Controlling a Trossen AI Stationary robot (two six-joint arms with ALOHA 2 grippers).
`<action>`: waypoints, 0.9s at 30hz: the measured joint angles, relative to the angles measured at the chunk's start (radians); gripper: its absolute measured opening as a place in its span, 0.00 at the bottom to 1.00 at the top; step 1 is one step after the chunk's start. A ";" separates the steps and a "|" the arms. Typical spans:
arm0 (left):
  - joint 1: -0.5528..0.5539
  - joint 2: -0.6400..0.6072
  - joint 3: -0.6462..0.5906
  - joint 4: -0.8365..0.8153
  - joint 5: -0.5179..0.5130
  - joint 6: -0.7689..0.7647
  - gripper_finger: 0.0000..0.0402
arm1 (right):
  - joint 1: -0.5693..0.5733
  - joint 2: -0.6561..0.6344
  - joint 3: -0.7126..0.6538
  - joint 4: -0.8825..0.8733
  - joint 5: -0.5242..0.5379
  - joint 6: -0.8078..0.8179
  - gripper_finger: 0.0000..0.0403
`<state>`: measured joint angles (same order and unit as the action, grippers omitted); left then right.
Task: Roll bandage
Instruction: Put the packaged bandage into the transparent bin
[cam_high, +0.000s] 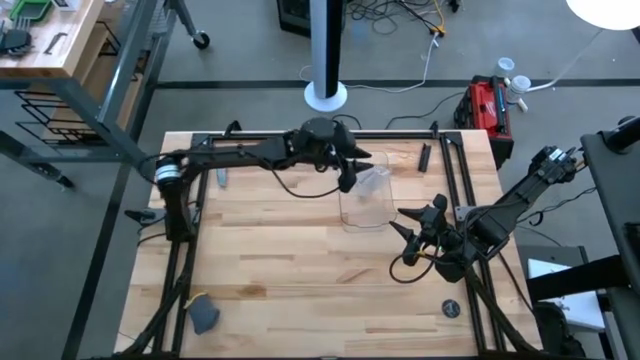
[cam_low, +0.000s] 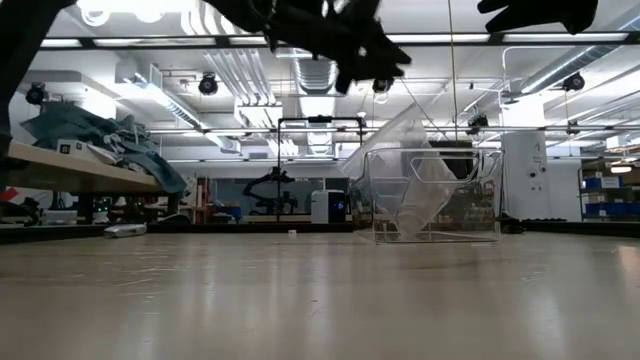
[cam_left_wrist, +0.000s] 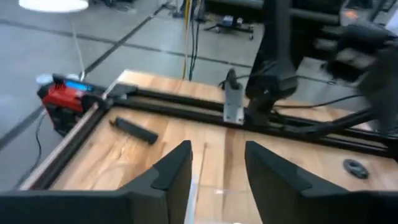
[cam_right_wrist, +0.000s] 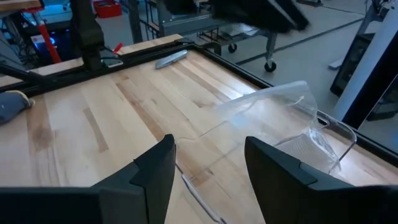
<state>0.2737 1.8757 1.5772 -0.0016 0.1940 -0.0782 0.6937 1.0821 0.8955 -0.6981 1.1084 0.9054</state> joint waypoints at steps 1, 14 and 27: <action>0.000 -0.022 0.000 -0.032 0.000 0.010 0.36 | 0.000 0.000 0.000 0.000 0.000 0.000 0.46; -0.026 -0.297 -0.002 -0.555 0.018 0.054 0.30 | -0.131 -0.066 -0.006 -0.138 0.058 0.233 0.45; -0.110 -0.601 -0.030 -0.515 -0.003 0.024 0.24 | -0.673 -0.054 -0.004 -0.025 -0.356 -0.084 0.24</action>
<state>0.1637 1.2744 1.5476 -0.5164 0.1909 -0.0540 0.0212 1.0277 0.8913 -0.7227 0.7519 0.8209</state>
